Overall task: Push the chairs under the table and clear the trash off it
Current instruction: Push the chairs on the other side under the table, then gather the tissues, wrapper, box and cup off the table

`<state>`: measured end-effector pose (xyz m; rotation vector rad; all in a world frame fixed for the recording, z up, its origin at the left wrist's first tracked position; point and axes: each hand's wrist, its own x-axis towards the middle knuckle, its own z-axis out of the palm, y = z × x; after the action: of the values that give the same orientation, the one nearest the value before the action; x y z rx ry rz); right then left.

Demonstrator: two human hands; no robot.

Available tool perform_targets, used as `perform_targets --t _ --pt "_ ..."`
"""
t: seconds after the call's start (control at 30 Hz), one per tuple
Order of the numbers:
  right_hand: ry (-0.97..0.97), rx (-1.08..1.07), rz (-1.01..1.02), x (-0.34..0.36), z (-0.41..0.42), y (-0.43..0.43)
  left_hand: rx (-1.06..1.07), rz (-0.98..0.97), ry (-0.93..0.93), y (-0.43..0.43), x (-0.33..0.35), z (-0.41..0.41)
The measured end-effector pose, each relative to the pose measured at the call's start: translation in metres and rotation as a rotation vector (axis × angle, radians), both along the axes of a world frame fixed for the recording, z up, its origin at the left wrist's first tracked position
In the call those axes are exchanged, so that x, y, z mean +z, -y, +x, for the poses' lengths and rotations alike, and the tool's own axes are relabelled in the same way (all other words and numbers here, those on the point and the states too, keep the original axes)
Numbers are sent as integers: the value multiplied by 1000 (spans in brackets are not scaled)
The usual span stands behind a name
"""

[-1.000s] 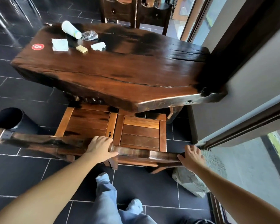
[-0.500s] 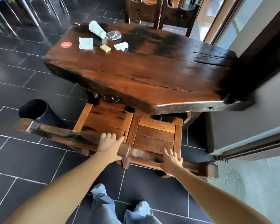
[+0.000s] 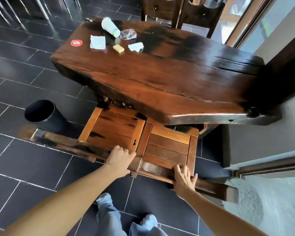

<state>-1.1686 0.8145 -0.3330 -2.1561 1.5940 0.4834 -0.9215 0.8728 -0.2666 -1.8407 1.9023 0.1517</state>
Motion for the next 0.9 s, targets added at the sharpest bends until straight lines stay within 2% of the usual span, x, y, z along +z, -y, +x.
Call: perform_targets --t 0.1,0.2,0.3,0.37,0.43,0.5,0.53,0.6,0.7,0.9 --pt "-30 -1 33 3 4 5 51 14 3 5 2 -2" --pt "-82 -11 159 12 8 14 150 14 -12 4 3 -10" --pt "-16 -64 211 29 17 20 257 4 -102 1 5 -13" --pt "121 -32 130 43 30 18 316 11 -251 0 9 -6" --pt "253 44 53 61 54 12 410 -31 -493 -2 18 6" --pt "319 136 -33 82 89 6 472 -228 -686 -9 32 23" --pt "337 181 -77 93 110 3 467 -349 -726 -14 41 35" --pt "376 261 -152 116 157 -3 424 -524 -712 -28 59 67" --pt "446 382 -211 146 243 -22 412 -607 -544 -64 85 141" --pt "619 687 -264 184 441 -100 644 -720 -291 -179 120 309"
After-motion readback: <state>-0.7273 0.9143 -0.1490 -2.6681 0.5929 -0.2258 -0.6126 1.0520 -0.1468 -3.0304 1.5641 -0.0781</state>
